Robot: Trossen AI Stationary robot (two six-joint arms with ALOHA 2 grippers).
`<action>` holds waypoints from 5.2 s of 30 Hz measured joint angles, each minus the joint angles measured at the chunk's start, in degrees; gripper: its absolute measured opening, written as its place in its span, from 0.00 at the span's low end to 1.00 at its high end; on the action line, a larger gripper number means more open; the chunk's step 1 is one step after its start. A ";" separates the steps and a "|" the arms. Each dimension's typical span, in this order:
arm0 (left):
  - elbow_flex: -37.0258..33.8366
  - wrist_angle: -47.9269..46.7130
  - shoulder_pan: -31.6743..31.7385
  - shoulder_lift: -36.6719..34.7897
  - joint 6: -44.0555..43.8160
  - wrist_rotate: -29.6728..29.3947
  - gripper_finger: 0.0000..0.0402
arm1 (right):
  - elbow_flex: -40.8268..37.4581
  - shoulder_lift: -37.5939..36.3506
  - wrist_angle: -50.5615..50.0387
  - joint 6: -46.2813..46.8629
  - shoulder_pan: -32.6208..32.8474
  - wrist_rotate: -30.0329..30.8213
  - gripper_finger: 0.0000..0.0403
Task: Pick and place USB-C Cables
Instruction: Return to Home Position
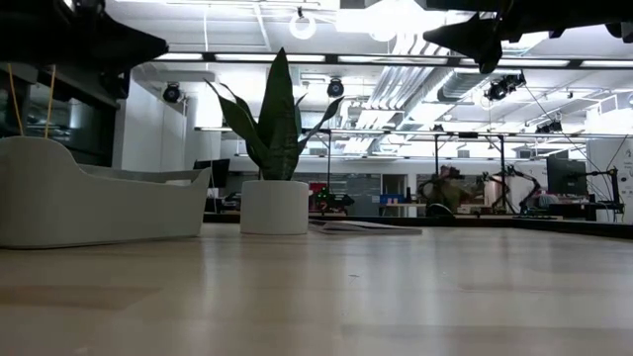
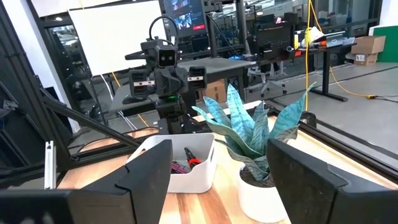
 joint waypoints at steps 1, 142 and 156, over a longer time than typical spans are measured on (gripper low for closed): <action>-0.10 -1.12 0.00 -1.26 0.01 0.19 0.02 | 0.00 0.00 -0.09 0.20 0.00 0.00 0.63; -6.75 -3.93 0.44 -8.13 -3.04 8.62 0.00 | -21.97 -35.63 -26.90 0.16 -1.22 -11.68 0.00; -6.70 -3.47 0.43 -9.70 -3.04 8.60 0.00 | -22.01 -39.47 -27.36 0.16 -1.20 -11.80 0.00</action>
